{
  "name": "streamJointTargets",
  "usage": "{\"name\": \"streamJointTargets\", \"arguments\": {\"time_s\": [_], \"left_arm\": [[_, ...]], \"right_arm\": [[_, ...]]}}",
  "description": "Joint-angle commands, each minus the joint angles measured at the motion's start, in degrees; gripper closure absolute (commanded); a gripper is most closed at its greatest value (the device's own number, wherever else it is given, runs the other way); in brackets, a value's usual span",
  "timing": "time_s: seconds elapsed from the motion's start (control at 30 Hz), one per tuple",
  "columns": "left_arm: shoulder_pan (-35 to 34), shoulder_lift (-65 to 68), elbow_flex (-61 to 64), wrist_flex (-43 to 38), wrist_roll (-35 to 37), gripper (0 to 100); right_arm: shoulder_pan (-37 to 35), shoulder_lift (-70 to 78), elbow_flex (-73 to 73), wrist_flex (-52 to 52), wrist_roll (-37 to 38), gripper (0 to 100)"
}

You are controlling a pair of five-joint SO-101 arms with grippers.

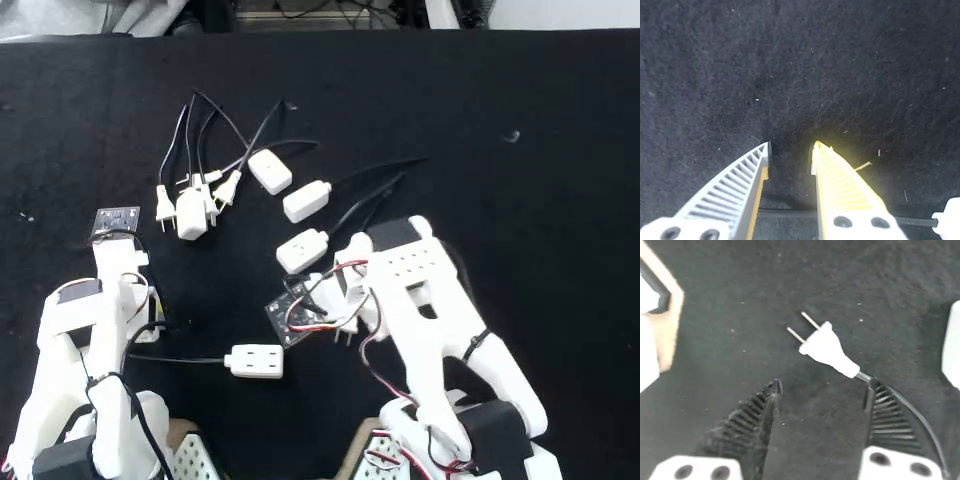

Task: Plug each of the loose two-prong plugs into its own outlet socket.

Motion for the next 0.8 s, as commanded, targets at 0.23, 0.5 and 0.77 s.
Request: {"name": "streamJointTargets", "arguments": {"time_s": [0.23, 0.5, 0.77], "left_arm": [[-1.36, 0.18, 0.22, -2.02, -0.7, 86], [-1.36, 0.18, 0.22, -2.02, -0.7, 86], [-1.36, 0.18, 0.22, -2.02, -0.7, 86]], "right_arm": [[-1.93, -0.84, 12.0, -16.7, 1.14, 72.4], [-3.52, 1.01, 15.96, -24.88, 1.14, 73.3], [-2.81, 4.18, 12.09, -22.59, -8.44, 97.5]]}}
